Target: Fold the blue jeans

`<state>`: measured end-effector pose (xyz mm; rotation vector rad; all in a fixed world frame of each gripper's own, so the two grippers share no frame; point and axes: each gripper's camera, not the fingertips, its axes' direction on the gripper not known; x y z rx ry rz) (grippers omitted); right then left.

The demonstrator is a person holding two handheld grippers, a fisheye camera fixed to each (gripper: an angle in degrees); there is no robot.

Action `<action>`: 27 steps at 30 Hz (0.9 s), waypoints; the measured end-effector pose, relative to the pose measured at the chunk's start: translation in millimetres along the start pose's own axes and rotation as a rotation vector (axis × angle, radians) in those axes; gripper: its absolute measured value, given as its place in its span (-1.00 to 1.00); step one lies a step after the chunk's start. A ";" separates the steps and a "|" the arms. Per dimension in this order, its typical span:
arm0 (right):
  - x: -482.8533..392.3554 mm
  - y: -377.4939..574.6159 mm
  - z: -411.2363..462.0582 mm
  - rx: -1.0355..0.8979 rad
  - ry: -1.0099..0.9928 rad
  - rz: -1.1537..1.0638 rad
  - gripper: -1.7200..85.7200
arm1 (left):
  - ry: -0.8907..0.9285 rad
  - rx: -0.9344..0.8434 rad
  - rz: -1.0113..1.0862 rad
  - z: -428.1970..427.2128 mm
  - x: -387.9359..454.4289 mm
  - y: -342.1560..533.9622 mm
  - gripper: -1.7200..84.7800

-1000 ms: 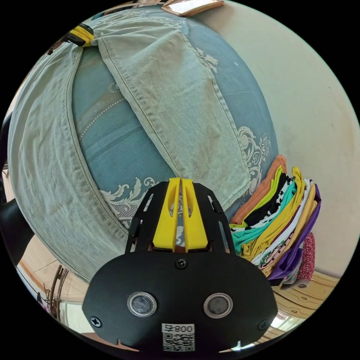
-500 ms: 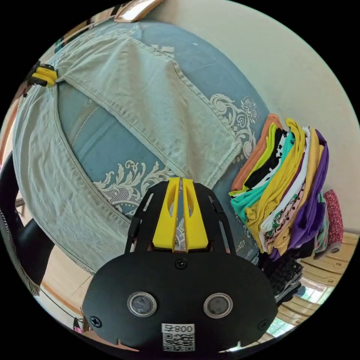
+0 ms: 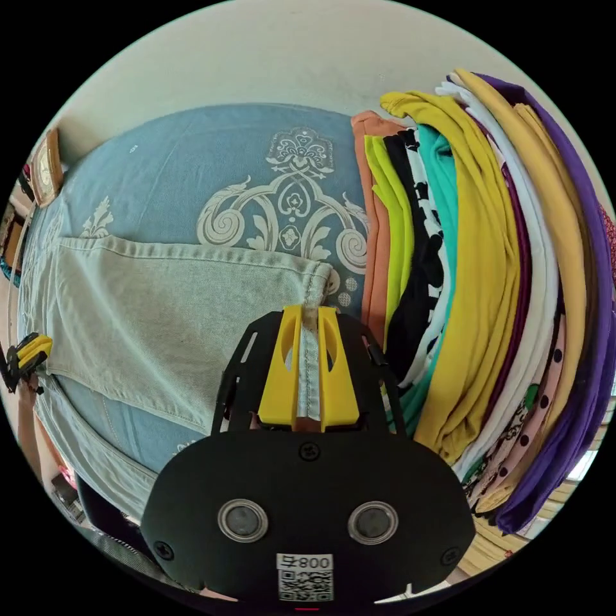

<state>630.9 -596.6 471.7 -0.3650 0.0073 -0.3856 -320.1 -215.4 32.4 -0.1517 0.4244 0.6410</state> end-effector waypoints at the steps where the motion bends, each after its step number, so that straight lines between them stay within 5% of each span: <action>1: -0.4 -0.4 -8.7 0.030 0.050 -0.028 -0.87 | 0.018 0.032 0.005 -6.5 -2.3 -0.5 -0.91; 9: 12.9 -25.3 -6.6 -0.057 0.151 -0.033 -0.85 | -0.024 -0.043 0.018 5.4 -20.0 -5.4 -0.91; 13: 7.7 -6.7 -34.7 0.083 0.242 -0.059 -0.84 | 0.037 0.032 0.026 -27.8 -25.1 11.4 -0.89; 17: -0.4 33.4 -50.9 0.203 0.134 -0.102 -0.87 | -0.008 -0.018 -0.016 -33.2 -35.7 40.6 -0.89; 21: -10.9 35.3 3.4 -0.023 0.121 -0.154 -0.94 | 0.020 -0.056 -0.100 -35.6 -52.7 47.9 -0.89; 27: -8.2 87.5 -63.6 0.149 -0.024 -0.129 -0.96 | 0.030 -0.015 -0.027 -94.2 -35.8 86.9 -0.89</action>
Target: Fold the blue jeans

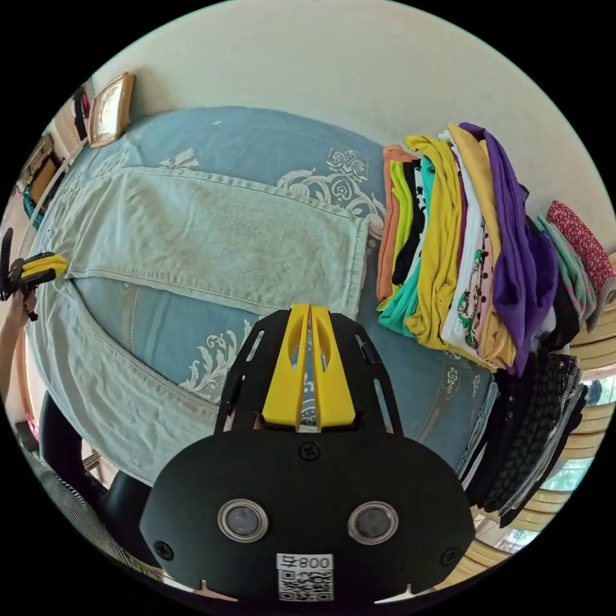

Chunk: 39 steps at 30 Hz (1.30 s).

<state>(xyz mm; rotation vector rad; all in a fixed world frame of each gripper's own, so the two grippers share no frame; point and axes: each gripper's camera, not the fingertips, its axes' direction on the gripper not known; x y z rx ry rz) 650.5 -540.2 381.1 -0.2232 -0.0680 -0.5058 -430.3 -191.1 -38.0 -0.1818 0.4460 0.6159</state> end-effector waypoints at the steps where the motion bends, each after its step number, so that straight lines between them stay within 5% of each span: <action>1: -4.2 18.5 -8.0 0.001 -0.031 0.004 -0.96 | -0.014 -0.019 -0.008 -4.1 2.4 15.0 -0.88; 10: -28.4 76.5 34.4 -0.194 -0.195 0.095 -0.96 | -0.059 -0.149 -0.150 3.8 -18.6 62.3 -0.90; 17: -48.6 38.7 3.6 -0.137 -0.233 0.071 -0.96 | -0.073 0.070 -0.229 -73.4 -72.5 79.7 -0.90; 28: -216.2 -145.2 -17.5 0.057 -0.496 -0.319 -0.95 | -0.211 0.058 -0.272 -124.2 -204.1 62.4 -0.82; 39: -365.6 -279.6 -27.4 0.095 -0.514 -0.511 -0.85 | -0.365 -0.049 -0.165 -140.3 -274.5 16.5 -0.76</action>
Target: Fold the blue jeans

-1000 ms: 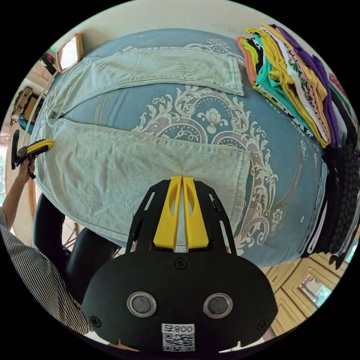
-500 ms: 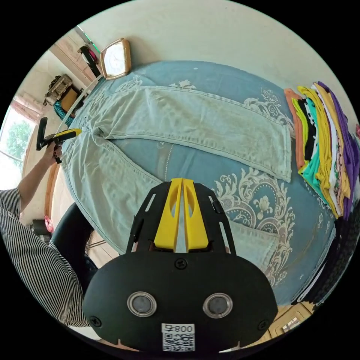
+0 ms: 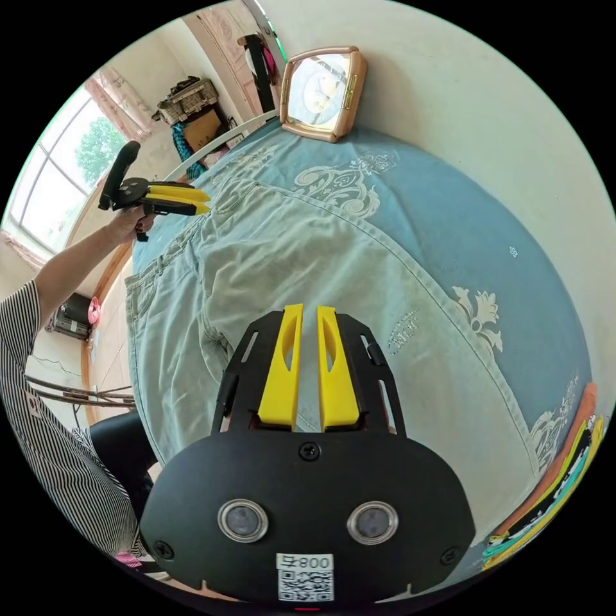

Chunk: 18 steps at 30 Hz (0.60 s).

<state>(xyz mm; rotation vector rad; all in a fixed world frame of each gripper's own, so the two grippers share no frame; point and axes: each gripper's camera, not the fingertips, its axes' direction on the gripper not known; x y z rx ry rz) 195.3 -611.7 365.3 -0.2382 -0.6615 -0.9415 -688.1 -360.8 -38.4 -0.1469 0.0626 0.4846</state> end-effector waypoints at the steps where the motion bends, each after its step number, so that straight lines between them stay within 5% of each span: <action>1: -4.7 -13.8 4.0 -0.001 0.010 -0.010 -0.84 | -0.007 -0.013 0.004 2.3 -5.8 -7.7 -0.76; 18: -65.7 -151.7 45.9 -0.036 0.111 -0.094 -0.79 | -0.050 -0.216 0.176 63.1 -28.9 -99.4 -0.72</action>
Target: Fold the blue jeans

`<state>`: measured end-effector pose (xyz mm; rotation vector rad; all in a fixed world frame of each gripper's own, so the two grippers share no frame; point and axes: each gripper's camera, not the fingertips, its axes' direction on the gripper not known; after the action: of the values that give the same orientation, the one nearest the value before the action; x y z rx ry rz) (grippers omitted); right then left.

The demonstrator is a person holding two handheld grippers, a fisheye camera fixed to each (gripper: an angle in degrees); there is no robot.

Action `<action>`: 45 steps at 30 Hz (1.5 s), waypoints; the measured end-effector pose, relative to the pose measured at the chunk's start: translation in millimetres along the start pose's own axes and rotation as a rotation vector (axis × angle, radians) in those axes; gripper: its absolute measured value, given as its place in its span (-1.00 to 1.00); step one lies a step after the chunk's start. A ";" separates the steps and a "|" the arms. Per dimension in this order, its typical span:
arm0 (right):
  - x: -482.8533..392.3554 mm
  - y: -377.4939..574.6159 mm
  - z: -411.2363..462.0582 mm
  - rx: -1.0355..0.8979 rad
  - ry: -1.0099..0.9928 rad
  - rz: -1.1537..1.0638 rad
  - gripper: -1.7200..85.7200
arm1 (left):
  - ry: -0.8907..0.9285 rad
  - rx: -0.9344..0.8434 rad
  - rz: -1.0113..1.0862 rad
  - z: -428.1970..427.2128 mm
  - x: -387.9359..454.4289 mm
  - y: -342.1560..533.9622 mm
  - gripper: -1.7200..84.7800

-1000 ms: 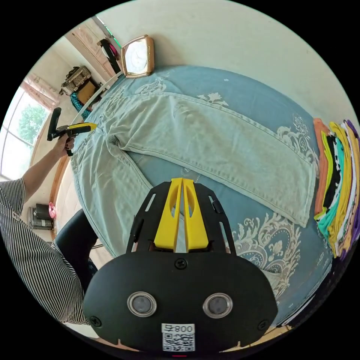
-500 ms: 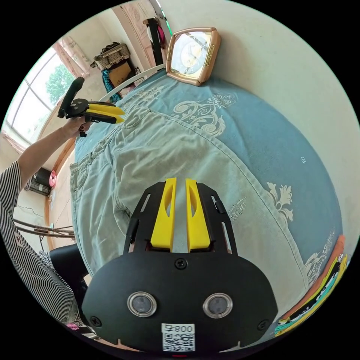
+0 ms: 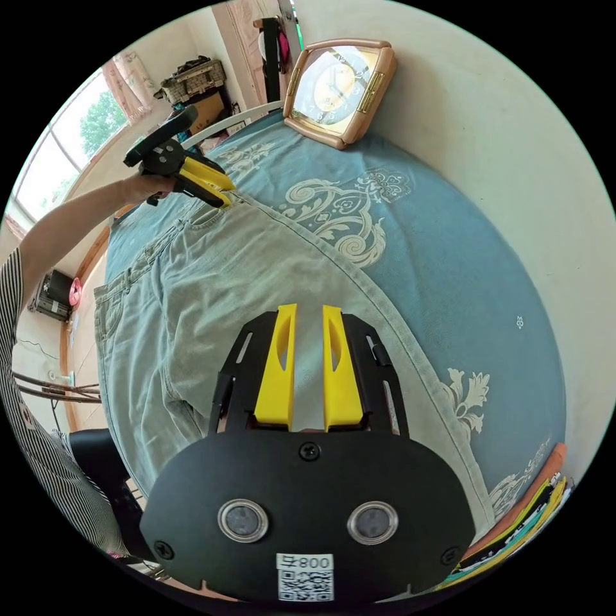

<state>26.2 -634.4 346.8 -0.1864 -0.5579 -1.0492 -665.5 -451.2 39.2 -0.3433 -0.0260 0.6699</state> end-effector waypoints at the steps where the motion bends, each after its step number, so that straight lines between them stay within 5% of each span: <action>1: -4.9 -10.5 1.6 -0.005 0.027 -0.017 -0.78 | 0.018 0.002 0.009 0.1 -2.2 -1.4 -0.72; 7: -25.5 -66.9 11.3 -0.021 0.101 -0.078 -0.77 | 0.069 -0.003 0.042 -1.7 -6.3 -8.2 -0.73; 14: -47.0 -112.0 35.6 -0.128 0.172 -0.132 -0.76 | -0.206 -0.024 0.242 -13.5 30.8 -14.8 -0.70; 24: -76.9 -142.0 41.9 -0.163 0.104 -0.155 -0.76 | 0.123 -0.079 0.139 -13.2 -8.9 -12.6 -0.72; 45: -186.3 -119.7 -31.2 -0.043 0.123 -0.063 -0.95 | -0.118 0.120 0.063 -125.6 68.7 115.0 -0.90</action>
<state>-135.8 -563.6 209.9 -0.1420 -0.4329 -1.1265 -664.3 -363.3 -122.1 -0.1896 -0.0871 0.7501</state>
